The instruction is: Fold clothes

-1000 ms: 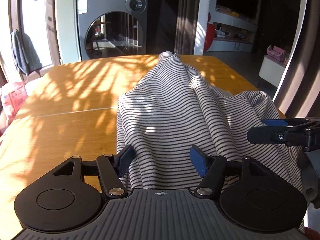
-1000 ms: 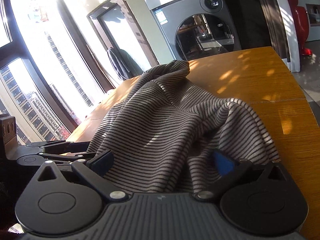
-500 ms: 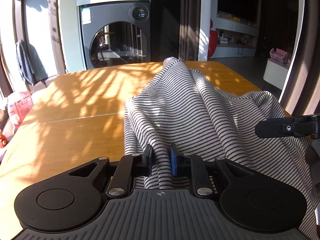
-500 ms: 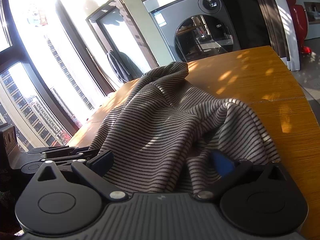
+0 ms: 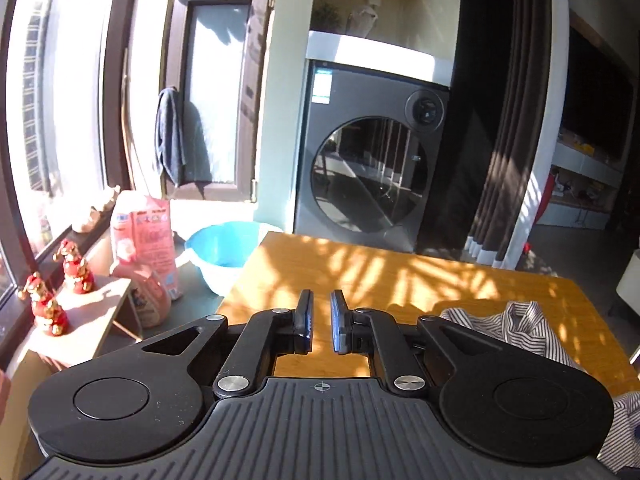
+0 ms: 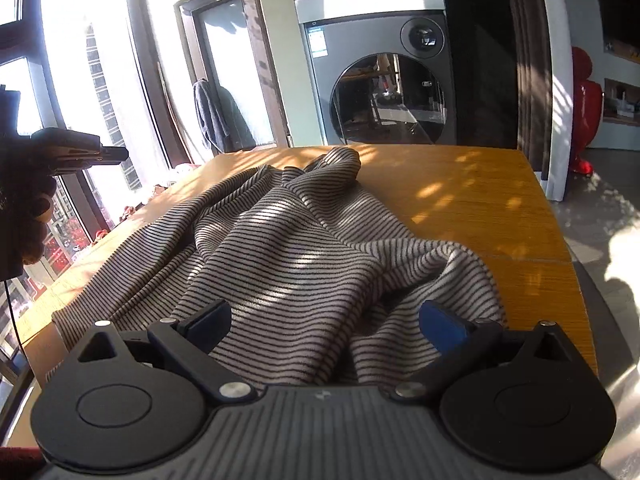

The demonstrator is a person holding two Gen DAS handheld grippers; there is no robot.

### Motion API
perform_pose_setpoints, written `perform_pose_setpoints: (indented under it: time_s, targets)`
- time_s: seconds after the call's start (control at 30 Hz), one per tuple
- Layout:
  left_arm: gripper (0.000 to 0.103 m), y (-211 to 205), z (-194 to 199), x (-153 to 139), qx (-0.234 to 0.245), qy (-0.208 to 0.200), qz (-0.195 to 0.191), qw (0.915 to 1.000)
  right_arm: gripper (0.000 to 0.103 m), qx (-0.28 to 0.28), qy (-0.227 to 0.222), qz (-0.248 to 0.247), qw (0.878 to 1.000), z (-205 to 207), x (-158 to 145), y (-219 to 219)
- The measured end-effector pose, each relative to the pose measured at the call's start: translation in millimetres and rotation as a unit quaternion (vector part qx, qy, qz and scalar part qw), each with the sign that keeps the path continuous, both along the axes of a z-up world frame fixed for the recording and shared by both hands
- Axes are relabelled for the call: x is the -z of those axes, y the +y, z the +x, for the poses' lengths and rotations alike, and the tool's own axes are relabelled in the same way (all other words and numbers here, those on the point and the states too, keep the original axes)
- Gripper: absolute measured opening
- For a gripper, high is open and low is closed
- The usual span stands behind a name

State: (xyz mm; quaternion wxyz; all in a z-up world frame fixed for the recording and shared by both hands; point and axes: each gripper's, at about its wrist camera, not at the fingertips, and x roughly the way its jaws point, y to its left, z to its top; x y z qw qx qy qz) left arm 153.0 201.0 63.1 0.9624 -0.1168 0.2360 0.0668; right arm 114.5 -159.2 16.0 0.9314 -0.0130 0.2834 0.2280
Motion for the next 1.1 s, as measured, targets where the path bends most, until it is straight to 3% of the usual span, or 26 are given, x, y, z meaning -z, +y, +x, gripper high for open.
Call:
perform_pose_setpoints:
  time_s: [0.07,0.1,0.2,0.27,0.37,0.43,0.47,0.53,0.6,0.7,0.8,0.87,0.93,0.97,1.1]
  targets:
    - [0.049,8,-9,-2,0.017,-0.013,-0.049,0.9986,0.075,-0.003,-0.056,-0.05,0.997,-10,-23,18]
    - [0.053,4,-11,0,0.032,-0.015,-0.054,0.9979,0.071,-0.012,-0.052,-0.052,0.997,-5,-29,29]
    - [0.064,-25,-8,11,0.089,-0.006,-0.05,0.9948,0.075,-0.038,-0.041,-0.06,0.997,11,-44,63]
    - [0.082,-48,-4,26,0.118,-0.004,-0.036,0.9924,0.086,-0.042,-0.041,-0.088,0.994,28,-42,92]
    - [0.084,-72,4,52,0.142,-0.005,-0.007,0.9898,0.088,-0.033,-0.018,-0.145,0.989,60,-15,118]
    - [0.084,-79,9,67,0.156,-0.004,0.0,0.9878,0.079,-0.037,0.018,-0.155,0.987,78,0,117]
    - [0.084,-79,10,72,0.16,-0.003,0.0,0.9871,0.064,-0.043,0.037,-0.152,0.987,85,5,111]
    - [0.084,-75,12,80,0.161,0.0,-0.008,0.9869,0.032,-0.059,0.028,-0.16,0.985,84,-2,97]
    - [0.087,-68,12,81,0.155,0.001,-0.018,0.9877,0.018,-0.078,0.0,-0.18,0.981,78,-18,82]
    - [0.088,-62,12,83,0.143,0.013,-0.001,0.9896,0.009,-0.06,-0.074,-0.254,0.963,83,-42,61]
    - [0.088,-51,16,85,0.126,0.04,0.002,0.9912,0.008,0.019,-0.124,-0.322,0.938,125,-51,32]
    - [0.088,-41,20,87,0.107,0.059,-0.003,0.9926,0.007,0.057,-0.129,-0.347,0.927,155,-45,12]
    - [0.088,-31,21,87,0.092,0.069,-0.007,0.9933,0.004,0.092,-0.118,-0.352,0.924,179,-32,-6]
    - [0.09,-27,20,86,0.086,0.07,-0.008,0.9938,0.004,0.109,-0.111,-0.351,0.923,191,-26,-15]
    - [0.096,-21,20,83,0.073,0.076,0.008,0.9944,0.004,0.119,-0.067,-0.236,0.962,192,-20,-43]
